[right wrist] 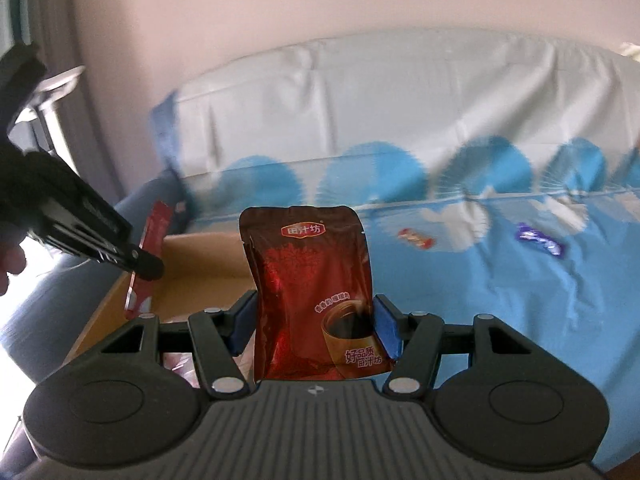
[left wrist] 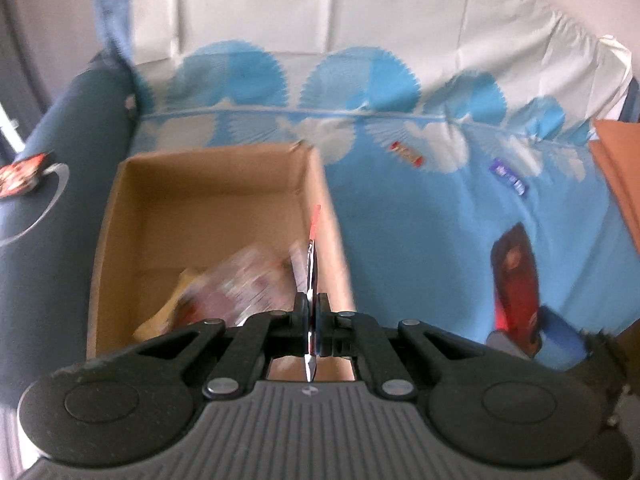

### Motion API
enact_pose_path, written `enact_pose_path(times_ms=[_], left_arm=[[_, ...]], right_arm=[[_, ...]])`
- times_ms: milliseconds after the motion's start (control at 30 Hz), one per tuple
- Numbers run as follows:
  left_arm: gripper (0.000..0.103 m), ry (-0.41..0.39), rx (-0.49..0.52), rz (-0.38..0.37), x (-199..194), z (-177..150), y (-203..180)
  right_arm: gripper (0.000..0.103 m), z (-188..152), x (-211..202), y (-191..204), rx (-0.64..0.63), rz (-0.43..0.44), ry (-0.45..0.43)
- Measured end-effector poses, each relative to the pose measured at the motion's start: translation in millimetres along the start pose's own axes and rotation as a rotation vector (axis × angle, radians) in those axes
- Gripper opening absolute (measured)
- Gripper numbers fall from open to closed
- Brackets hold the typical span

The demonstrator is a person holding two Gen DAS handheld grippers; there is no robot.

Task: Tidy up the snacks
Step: 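Carry the red stick and red coffee pouch over the cardboard box with both tools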

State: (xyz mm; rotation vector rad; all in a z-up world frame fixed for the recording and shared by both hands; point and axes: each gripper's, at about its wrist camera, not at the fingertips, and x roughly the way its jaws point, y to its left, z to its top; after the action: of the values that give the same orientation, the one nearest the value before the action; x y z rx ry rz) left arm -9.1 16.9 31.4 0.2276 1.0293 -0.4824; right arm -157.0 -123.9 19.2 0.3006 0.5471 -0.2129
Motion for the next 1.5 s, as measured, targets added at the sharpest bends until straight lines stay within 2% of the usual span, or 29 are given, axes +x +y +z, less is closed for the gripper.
enact_pose_path(times_ms=[233, 433, 767, 1500], left_arm=[[0.003, 0.008, 0.003, 0.097, -23.9, -77.1, 48.8], [0.003, 0.010, -0.020, 0.094, -37.1, -109.3, 72.8], [0.003, -0.035, -0.023, 0.054, -46.3, -118.2, 72.1], [0.003, -0.023, -0.037, 0.030, -40.7, -118.5, 78.9]], right_arm=[[0.063, -24.1, -25.0, 61.1, -0.089, 0.098, 0.055], [0.063, -38.6, -35.2, 96.0, -0.179, 0.114, 0.079], [0.064, -48.1, -46.0, 118.1, -0.260, 0.097, 0.076], [0.064, -46.4, -41.3, 125.9, -0.291, 0.098, 0.098]])
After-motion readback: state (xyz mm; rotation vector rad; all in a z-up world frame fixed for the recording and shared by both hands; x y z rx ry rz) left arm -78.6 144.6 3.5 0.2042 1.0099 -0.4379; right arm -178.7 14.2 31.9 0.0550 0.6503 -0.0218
